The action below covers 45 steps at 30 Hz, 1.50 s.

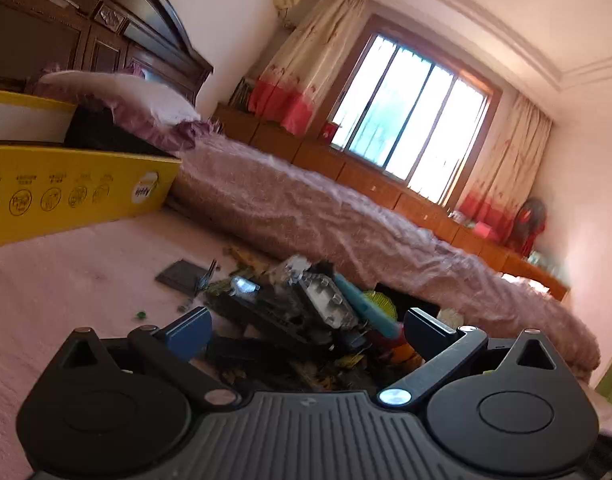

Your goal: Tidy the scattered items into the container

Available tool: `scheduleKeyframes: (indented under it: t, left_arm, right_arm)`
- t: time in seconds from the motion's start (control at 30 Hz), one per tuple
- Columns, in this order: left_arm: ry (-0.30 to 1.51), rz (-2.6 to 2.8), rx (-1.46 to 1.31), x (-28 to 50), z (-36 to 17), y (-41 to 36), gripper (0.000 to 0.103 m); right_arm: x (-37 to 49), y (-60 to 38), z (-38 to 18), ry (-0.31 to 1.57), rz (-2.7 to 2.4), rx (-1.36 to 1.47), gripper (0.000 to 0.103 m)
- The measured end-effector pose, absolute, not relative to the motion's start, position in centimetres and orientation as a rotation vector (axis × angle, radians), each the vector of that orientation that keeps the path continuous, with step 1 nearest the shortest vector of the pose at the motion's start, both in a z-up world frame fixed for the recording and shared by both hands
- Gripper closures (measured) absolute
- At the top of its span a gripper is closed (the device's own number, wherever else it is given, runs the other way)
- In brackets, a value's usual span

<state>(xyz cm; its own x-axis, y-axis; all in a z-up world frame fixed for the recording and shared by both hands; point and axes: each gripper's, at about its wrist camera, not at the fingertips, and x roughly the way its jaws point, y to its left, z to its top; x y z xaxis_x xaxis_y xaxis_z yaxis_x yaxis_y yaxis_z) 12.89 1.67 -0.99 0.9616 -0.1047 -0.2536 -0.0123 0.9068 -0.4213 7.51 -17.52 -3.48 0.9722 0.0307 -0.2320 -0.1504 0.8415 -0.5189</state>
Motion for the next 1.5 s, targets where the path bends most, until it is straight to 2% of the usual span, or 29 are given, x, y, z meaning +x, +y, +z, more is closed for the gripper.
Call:
scheduleKeyframes:
  t: [0.17,0.23,0.4,0.53,0.7,0.83,0.9,0.97,1.13,1.17,1.23,1.43,1.5]
  left_arm:
    - [0.333,-0.092,-0.522,13.5,-1.4,2.0,0.000]
    - [0.320,-0.098,-0.490,13.5,-1.4,1.8,0.000]
    - [0.259,-0.103,-0.164,14.1,-0.5,-1.6,0.000]
    - [0.213,-0.152,0.073,14.0,0.6,-7.4,0.001]
    - [0.296,-0.272,0.281,16.5,-0.2,-16.7,0.001]
    - [0.304,-0.269,0.409,18.6,-2.5,-20.4,0.001]
    - [0.313,-0.275,0.411,19.4,-3.0,-20.8,0.007]
    - [0.330,-0.268,0.414,19.8,-3.2,-20.8,0.035]
    - [0.332,-0.261,0.473,19.2,-3.9,-21.4,0.046]
    - [0.328,-0.269,0.462,18.8,-3.8,-21.3,0.063]
    - [0.312,-0.294,0.427,17.5,-3.1,-20.6,0.085]
    - [0.210,-0.298,0.377,13.6,-1.9,-18.6,0.085]
    - [0.199,-0.292,0.335,13.1,-1.4,-17.9,0.089]
  right_arm:
    - [10.6,-24.7,-0.2,0.357,0.122,0.001,0.094]
    - [11.2,-26.9,0.6,0.363,0.132,0.104,0.094]
    - [9.4,-32.1,2.5,0.258,0.024,0.123,0.094]
    - [8.7,-35.9,2.9,0.261,-0.026,0.223,0.093]
    - [7.6,-37.3,3.1,0.238,-0.070,0.191,0.093]
    - [5.5,-38.3,4.5,0.145,-0.130,0.162,0.093]
    - [4.6,-39.8,5.0,0.122,-0.138,0.211,0.093]
    - [4.2,-41.0,5.1,0.107,-0.154,0.259,0.093]
    - [4.4,-43.3,5.1,0.100,-0.156,0.382,0.093]
    - [4.4,-43.4,5.1,0.093,-0.151,0.396,0.093]
    - [4.0,-43.1,5.4,0.069,-0.132,0.395,0.093]
    - [3.4,-41.5,6.1,0.041,-0.053,0.319,0.097]
    - [3.4,-42.2,6.1,0.046,-0.027,0.359,0.098]
